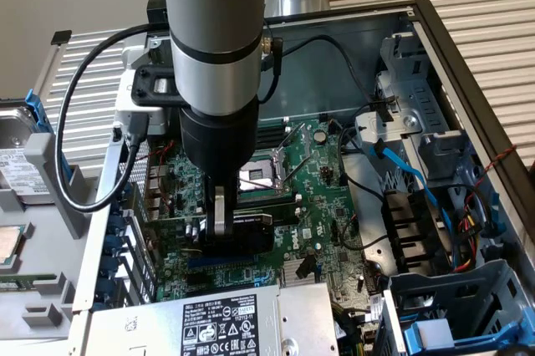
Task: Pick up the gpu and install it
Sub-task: 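Insert the gpu into the slot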
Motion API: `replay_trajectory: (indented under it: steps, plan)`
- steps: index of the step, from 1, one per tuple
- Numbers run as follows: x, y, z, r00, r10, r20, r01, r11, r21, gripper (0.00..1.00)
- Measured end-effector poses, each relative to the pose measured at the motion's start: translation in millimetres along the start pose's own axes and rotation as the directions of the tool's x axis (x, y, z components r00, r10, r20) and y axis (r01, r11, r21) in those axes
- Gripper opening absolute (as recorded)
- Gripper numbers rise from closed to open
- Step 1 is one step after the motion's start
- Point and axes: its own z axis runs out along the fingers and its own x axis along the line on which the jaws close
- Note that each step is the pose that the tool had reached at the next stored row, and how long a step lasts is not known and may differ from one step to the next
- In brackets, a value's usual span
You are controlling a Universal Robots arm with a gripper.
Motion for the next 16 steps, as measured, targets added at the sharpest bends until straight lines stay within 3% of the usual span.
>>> replay_trajectory:
  steps: [16]
  plan:
    - [0.2, 3.0, 2.1, 1.0000, 0.000, 0.0003, 0.000, 1.0000, 0.0032, 0.27]
